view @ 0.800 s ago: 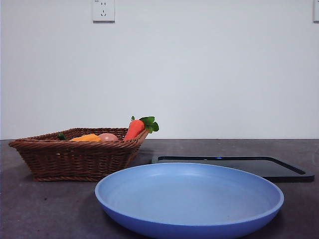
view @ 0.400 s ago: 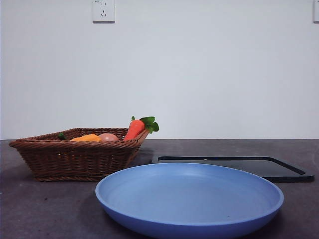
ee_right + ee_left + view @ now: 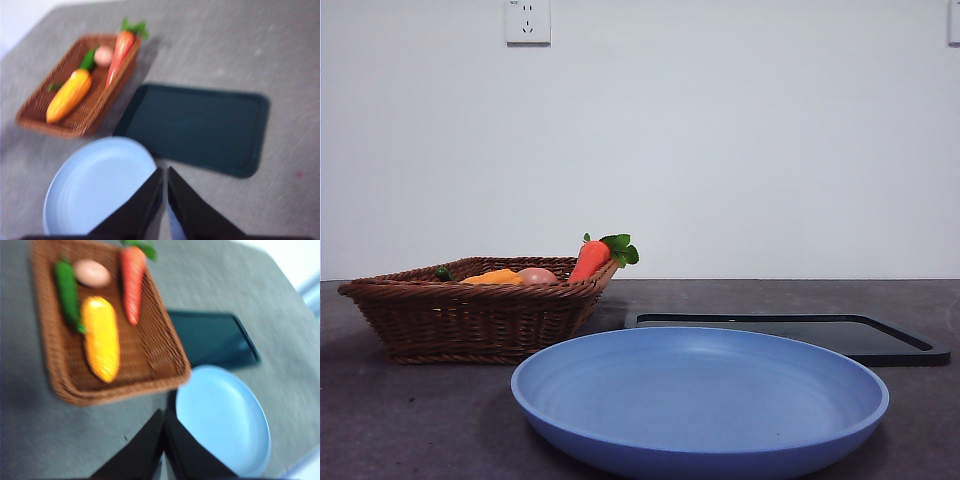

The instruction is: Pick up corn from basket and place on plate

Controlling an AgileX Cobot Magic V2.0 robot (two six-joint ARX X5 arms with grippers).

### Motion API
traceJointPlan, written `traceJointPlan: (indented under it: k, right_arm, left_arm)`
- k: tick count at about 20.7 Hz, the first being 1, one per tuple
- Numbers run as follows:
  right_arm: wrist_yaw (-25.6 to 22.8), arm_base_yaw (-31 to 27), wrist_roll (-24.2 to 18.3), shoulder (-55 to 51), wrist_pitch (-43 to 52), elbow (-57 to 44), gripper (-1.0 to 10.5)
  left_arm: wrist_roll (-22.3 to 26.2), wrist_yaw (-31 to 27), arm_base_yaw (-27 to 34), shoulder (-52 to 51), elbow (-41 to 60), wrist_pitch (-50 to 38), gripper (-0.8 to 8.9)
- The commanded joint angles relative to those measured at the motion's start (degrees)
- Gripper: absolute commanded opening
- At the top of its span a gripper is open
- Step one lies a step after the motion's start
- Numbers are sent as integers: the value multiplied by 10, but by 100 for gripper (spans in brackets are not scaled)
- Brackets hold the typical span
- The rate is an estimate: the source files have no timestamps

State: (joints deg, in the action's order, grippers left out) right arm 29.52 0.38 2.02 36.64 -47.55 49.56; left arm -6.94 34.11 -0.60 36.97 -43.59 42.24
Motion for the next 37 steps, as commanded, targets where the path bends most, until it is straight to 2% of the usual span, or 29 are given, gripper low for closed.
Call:
traceJointPlan:
  k: [1,3,6,10,11,13,14,16,23,27,37]
  right_arm:
    - [3,14,-50,33,-26,20,2]
    - [3,33,-62,60,-44,23,2]
    - [-1,61,-73,88,-55,23,2]
    - [0,76,-71,97,-50,23,8]
    - [0,76,-71,97,-48,23,45]
    - [0,76,-65,97,-47,23,195]
    - [0,76,-61,97,-47,23,266]
    - [1,77,-56,98,-47,23,284]
    - [5,99,-43,158,-47,23,283]
    - [4,135,-43,254,-9,23,283]
    - [4,177,-44,491,93,23,283]
  left_arm:
    - [39,2,-31,19,-20,8,5]
    - [44,-9,-61,32,-21,9,5]
    - [48,-57,-87,42,-21,16,5]
    - [48,-62,-90,42,-23,14,7]
    - [48,-62,-90,42,-23,14,26]
    - [45,-62,-90,42,-26,14,184]
    - [40,-62,-90,42,-28,13,307]
    - [28,-61,-91,42,-29,9,465]
    - [19,-61,-91,42,-29,-3,468]
    - [19,-61,-90,42,-29,-3,468]
    - [17,-61,-90,42,-29,-3,468]
